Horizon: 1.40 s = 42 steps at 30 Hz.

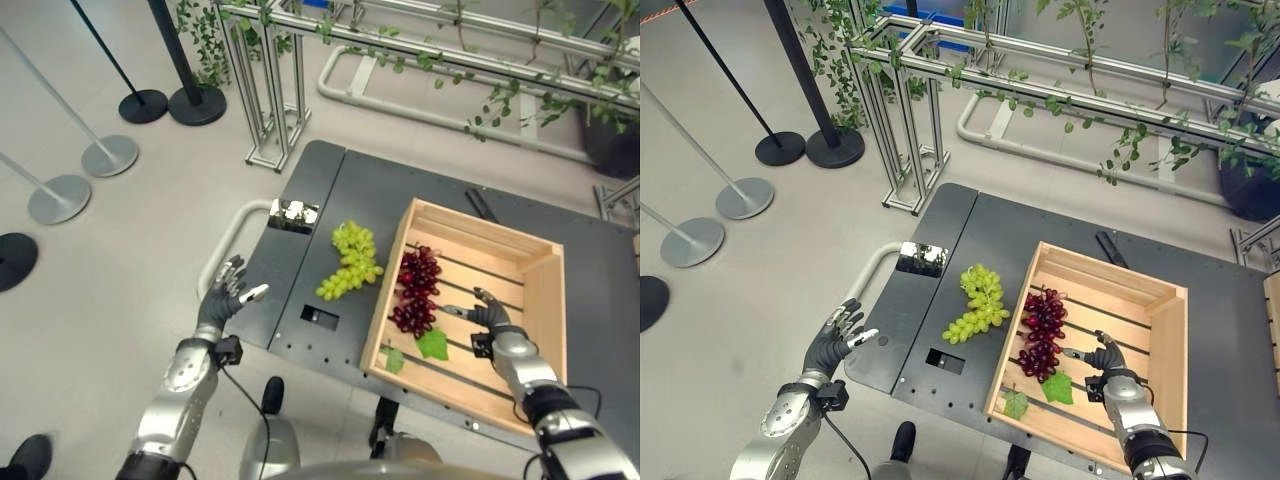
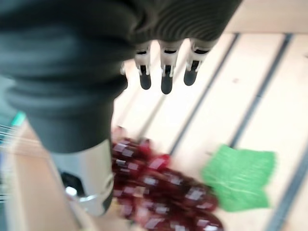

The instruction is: Pick up the fruits from the basket on one side to the basket on the other side

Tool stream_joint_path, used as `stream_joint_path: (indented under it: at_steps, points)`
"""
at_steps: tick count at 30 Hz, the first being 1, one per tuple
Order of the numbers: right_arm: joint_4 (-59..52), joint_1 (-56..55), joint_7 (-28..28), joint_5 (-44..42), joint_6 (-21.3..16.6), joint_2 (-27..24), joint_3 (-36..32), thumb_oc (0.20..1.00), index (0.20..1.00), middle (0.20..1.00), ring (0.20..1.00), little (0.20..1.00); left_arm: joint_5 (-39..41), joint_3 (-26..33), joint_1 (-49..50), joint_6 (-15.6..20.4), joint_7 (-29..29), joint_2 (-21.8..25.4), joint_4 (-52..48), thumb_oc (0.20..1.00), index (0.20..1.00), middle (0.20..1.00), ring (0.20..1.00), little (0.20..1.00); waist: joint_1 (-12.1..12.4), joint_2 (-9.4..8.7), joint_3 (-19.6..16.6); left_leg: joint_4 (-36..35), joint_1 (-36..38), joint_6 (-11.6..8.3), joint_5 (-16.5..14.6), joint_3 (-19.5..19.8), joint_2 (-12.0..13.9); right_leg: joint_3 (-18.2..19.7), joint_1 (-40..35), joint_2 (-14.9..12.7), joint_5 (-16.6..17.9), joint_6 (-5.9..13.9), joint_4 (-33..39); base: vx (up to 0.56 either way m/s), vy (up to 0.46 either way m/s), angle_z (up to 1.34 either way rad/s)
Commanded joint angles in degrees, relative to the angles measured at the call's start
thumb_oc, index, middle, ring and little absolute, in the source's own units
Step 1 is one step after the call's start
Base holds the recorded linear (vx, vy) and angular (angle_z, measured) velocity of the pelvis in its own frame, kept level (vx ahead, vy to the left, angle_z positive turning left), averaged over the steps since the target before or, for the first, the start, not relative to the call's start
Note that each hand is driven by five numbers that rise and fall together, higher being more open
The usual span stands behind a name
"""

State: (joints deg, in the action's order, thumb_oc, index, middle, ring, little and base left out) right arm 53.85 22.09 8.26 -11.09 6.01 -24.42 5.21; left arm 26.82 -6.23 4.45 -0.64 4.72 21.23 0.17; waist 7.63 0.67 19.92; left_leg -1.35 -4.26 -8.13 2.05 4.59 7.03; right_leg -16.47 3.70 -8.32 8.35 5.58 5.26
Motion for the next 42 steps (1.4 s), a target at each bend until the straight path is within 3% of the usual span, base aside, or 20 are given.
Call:
stream_joint_path:
  at_steps: [1,7,19,33,38,42]
  points:
    - [5.4,8.45,2.53,-2.23,-1.22,-3.77,2.81,1.0,1.0,1.0,1.0,1.0,2.41,-2.12,-1.92,3.78,1.27,0.08,-5.81,1.0,1.0,1.0,1.0,1.0,1.45,0.82,1.67,-2.62,-4.65,1.27,2.66,1.62,-0.76,-3.0,-1.63,-4.67,-8.68,4.3,-3.76,0.0,0.0,0.0]
    - [12.98,13.94,2.42,-2.2,-0.96,-2.71,4.9,1.0,1.0,1.0,1.0,1.0,3.07,-4.16,-4.38,4.21,2.46,-0.62,-5.92,1.0,1.0,1.0,1.0,1.0,1.66,2.19,4.28,-2.57,-6.75,1.13,3.45,1.52,-0.46,-2.82,0.71,-4.66,-8.43,4.24,-4.08,0.0,-0.001,0.01]
    - [16.28,24.22,3.43,-2.27,-1.46,-1.79,8.61,1.0,1.0,1.0,1.0,1.0,3.3,-7.29,-8.45,5.41,4.18,-0.68,-6.6,1.0,1.0,1.0,1.0,1.0,2.85,2.21,9.86,-1.88,-11.88,0.72,4.72,1.49,0.38,-2.59,6.27,-4.34,-7.6,4.16,-5.0,-0.03,-0.007,-0.02]
    - [19.7,29.43,6.98,-10.97,-3.03,-3.86,4.99,1.0,1.0,1.0,1.0,1.0,4.44,-11.9,-11.08,5.87,5.61,-0.98,-6.12,1.0,1.0,1.0,1.0,1.0,4.61,3.19,9.87,-1.26,-19.89,0.53,5.24,3.91,-0.18,-2.67,12.24,-3.9,-8.19,3.86,-5.74,0.01,-0.014,0.06]
    - [20.23,29.69,8.29,-13.75,-3.75,-2.38,4.19,1.0,1.0,1.0,1.0,1.0,4.31,-13.74,-13.21,5.98,6.31,-1.22,-5.51,1.0,1.0,1.0,1.0,1.0,4.55,4.49,9.87,-0.57,-22.81,1.08,5.42,5.77,-1.46,-0.74,14.57,-3.29,-8.79,3.26,-6.14,0.0,-0.016,0.13]
    - [17.88,29.18,7.06,-14.8,-4.4,0.83,5.95,1.0,1.0,1.0,1.0,1.0,4.09,-13.77,-14.87,6.18,6.69,-1.69,-4.29,1.0,1.0,1.0,1.0,1.0,3.96,4.38,9.87,-0.45,-23.75,1.4,5.55,6.64,-1.94,0.64,15.4,-2.63,-9.03,2.89,-5.91,0.01,-0.012,0.1]
